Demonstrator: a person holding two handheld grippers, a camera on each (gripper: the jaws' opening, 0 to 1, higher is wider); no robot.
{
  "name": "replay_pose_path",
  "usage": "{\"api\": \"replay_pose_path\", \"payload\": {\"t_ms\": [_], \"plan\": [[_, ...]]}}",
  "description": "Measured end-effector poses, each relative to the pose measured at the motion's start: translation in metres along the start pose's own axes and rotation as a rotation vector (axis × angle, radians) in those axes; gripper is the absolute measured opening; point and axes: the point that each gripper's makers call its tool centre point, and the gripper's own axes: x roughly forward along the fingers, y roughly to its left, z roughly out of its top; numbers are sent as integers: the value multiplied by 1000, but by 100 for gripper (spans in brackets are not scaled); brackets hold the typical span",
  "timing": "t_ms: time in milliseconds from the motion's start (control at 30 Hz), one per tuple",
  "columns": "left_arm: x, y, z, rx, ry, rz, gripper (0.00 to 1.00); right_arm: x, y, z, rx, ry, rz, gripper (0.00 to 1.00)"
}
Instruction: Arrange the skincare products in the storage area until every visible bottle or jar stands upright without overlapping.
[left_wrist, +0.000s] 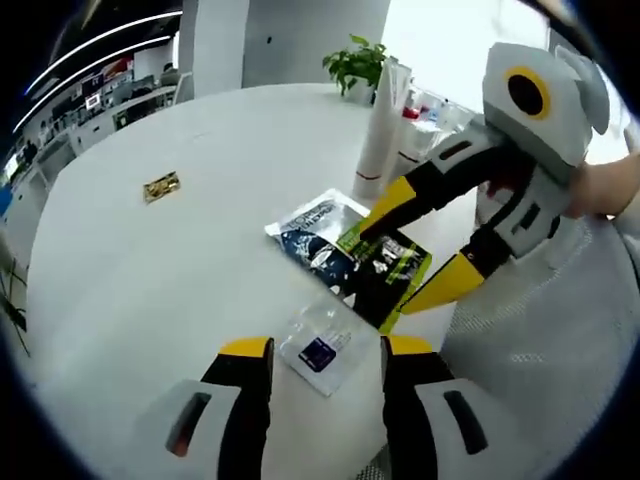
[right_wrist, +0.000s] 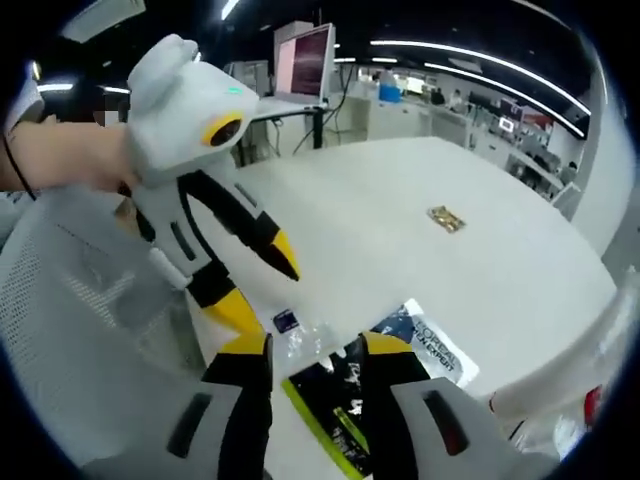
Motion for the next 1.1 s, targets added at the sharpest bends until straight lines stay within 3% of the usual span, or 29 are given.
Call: {"api": "replay_pose_path", "payload": {"t_ms": [433, 633, 767, 900, 1100], "plan": [[-31, -2, 14, -61, -75, 22, 59, -45, -16, 9, 77, -82, -80, 49], [-55, -10, 33, -120, -187, 2, 64, -77, -30, 9, 146, -129, -148, 56], [-65, -16, 34, -149, -217, -16, 72, -95, -39, 5, 199, -159, -194, 58], [-74, -19, 33, -168, -244, -24, 80, -108, -46, -3, 217, -147, -224, 59], [-87, -17, 28, -174, -262, -10, 84, -122, -50, -12, 256, -161, -253, 66]]}}
